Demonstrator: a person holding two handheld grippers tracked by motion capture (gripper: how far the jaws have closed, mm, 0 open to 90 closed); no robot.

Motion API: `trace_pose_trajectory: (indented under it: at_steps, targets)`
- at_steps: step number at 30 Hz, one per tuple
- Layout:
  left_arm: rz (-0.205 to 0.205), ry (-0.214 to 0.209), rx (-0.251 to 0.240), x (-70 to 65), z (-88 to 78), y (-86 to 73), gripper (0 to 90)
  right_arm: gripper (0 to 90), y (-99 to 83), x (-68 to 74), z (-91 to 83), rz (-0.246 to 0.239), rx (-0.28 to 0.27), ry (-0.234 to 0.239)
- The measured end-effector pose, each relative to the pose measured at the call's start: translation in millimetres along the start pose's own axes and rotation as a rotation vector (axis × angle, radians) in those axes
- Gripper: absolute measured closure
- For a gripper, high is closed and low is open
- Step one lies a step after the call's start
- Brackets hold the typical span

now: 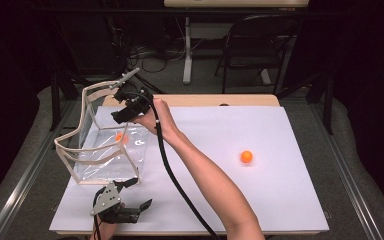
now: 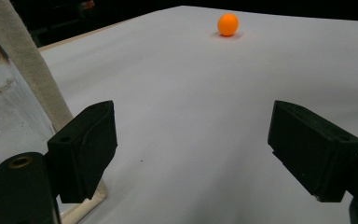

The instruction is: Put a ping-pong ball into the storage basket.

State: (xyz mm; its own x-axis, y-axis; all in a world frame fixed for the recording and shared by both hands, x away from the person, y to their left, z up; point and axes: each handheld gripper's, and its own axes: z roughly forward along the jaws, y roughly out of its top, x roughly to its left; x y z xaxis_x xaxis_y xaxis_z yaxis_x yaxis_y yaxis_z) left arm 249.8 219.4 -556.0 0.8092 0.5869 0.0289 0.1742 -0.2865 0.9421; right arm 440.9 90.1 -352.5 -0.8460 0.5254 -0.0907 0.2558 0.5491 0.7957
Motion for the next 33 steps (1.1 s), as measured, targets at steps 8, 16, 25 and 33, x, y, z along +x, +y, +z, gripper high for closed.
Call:
trace_pose_trajectory:
  at_steps: [8,16,25,33]
  targets:
    - [0.001,0.006,-0.005,1.2,-0.9,0.0,15.7,14.3,-10.4,-9.8,-22.9,0.021,-0.042,0.015]
    - [0.006,0.016,0.000,0.1,-0.9,0.4,15.7,12.0,-30.4,-19.8,-47.8,0.036,-0.057,-0.002]
    - [0.004,0.009,-0.004,-0.2,-0.9,0.4,15.7,9.9,-57.8,-27.4,-69.2,0.053,-0.061,-0.029]
    - [0.008,0.019,0.001,0.3,-1.4,0.3,15.7,7.5,-84.3,-28.9,-82.1,0.061,-0.059,-0.041]
